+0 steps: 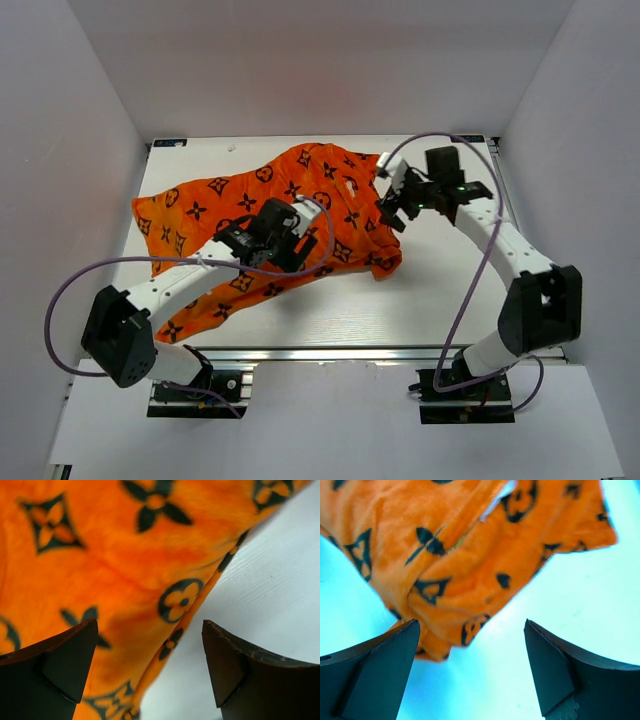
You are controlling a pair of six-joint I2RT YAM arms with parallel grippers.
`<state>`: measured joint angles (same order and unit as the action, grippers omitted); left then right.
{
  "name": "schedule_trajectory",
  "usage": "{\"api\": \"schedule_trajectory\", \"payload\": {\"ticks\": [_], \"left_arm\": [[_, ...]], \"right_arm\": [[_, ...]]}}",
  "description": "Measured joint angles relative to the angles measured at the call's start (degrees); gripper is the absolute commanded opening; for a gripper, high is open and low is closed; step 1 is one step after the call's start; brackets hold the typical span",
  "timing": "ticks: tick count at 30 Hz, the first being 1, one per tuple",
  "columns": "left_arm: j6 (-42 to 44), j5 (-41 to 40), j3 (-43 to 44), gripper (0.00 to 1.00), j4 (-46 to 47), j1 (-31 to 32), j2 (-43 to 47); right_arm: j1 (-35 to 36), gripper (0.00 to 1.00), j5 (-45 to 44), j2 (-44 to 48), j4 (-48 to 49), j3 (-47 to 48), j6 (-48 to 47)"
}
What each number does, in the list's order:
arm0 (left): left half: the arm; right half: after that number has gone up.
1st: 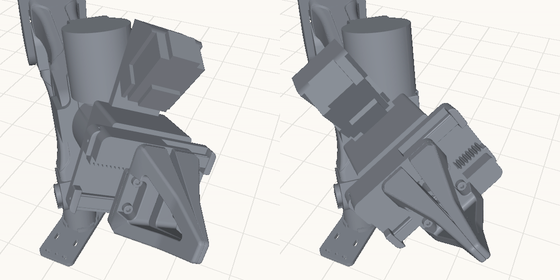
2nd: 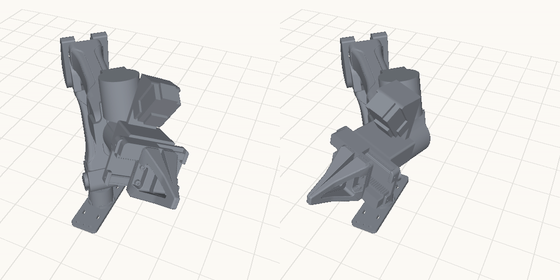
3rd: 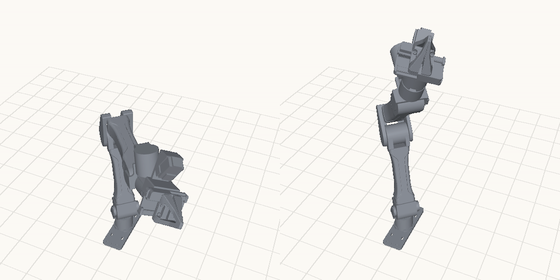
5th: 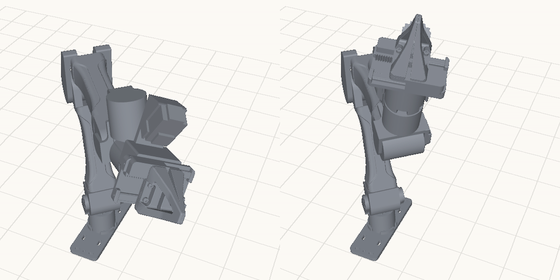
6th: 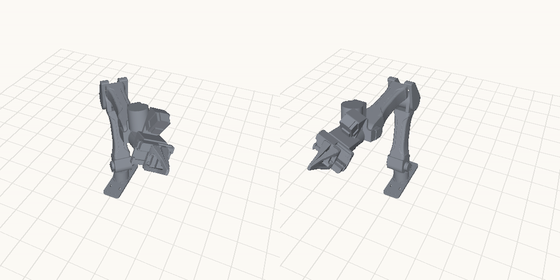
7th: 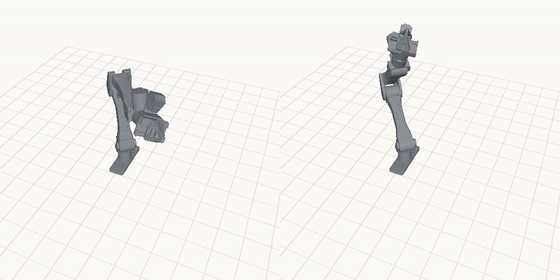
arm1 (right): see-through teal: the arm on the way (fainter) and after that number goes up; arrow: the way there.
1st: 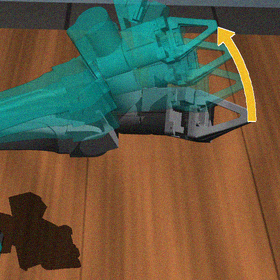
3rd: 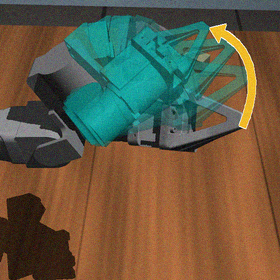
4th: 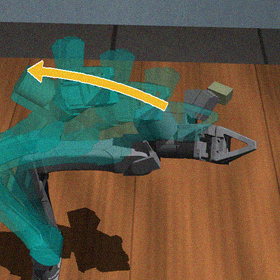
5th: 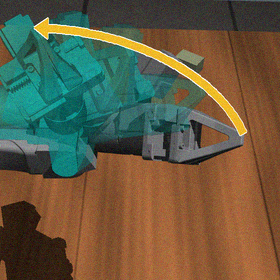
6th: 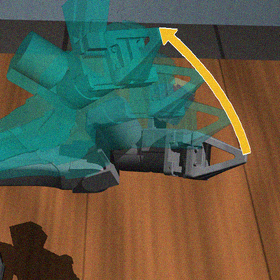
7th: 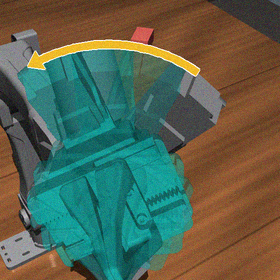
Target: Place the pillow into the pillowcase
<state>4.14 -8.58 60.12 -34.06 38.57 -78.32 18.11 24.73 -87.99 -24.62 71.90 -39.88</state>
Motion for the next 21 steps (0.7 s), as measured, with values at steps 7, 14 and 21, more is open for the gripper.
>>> {"api": "schedule_trajectory", "payload": {"ticks": [7,14,21], "left_arm": [[11.13,-5.9,-5.38,0.98,9.6,5.79,-5.33],[13.84,-21.35,0.61,0.0,15.52,6.16,-25.31],[8.37,-13.53,27.45,0.0,-2.69,2.93,-35.74]], "right_arm": [[-7.45,0.89,11.85,13.33,-2.4,-0.39,1.14],[-7.21,0.89,17.14,26.23,-0.96,-6.6,6.84],[-8.59,0.9,14.12,38.01,0.24,-12.07,12.5]]}}
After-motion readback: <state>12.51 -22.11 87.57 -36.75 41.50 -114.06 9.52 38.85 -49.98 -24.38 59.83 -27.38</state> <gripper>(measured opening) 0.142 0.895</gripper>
